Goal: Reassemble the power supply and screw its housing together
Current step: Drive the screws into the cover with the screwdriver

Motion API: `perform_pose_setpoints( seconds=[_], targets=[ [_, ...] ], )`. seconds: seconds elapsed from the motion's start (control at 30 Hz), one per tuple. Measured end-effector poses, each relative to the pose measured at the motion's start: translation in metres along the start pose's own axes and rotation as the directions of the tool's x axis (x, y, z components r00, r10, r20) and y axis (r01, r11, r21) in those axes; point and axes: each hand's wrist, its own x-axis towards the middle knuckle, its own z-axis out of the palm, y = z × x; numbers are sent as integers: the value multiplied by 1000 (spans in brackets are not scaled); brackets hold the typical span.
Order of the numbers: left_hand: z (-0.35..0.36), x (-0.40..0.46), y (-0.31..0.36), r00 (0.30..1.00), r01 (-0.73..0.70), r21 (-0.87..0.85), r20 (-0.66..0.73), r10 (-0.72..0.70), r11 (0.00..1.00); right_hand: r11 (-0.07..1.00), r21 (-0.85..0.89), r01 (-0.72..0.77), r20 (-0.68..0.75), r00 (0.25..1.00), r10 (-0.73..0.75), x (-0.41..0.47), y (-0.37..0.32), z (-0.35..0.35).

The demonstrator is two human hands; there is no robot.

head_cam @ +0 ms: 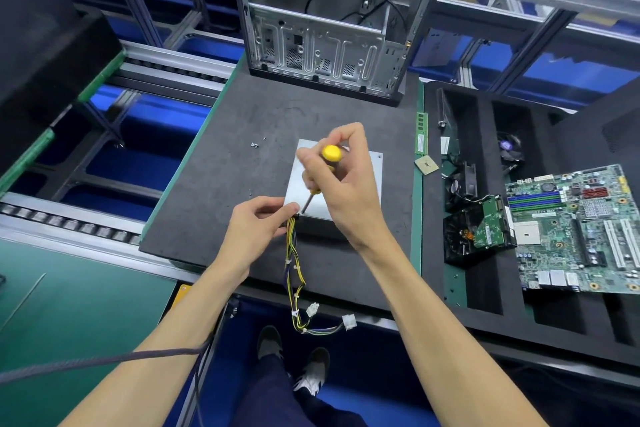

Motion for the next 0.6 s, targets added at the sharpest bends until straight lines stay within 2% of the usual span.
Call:
perform_pose_setpoints(
  seconds=[0.17,0.23,0.33,0.43,0.6],
  targets=[
    [-1,0,0,1000,5,9,-9,-5,1000,994,91,-61,94,994,52,0,3,0],
    [-1,0,1,1000,5,13,-3,-5,1000,995,60,-74,100,993,68,0,1,1],
    [0,-1,3,1000,4,8,-1,-4,1000,1000,-9,-30,91,995,31,-1,-1,2],
    [0,-2,3,1000,-2,9,2,2,1000,999,24,22,110,994,-24,-2,-3,4],
    [0,-3,4,1000,1,4,-5,-1,1000,998,48,26,82,996,-30,-3,-5,8]
  ],
)
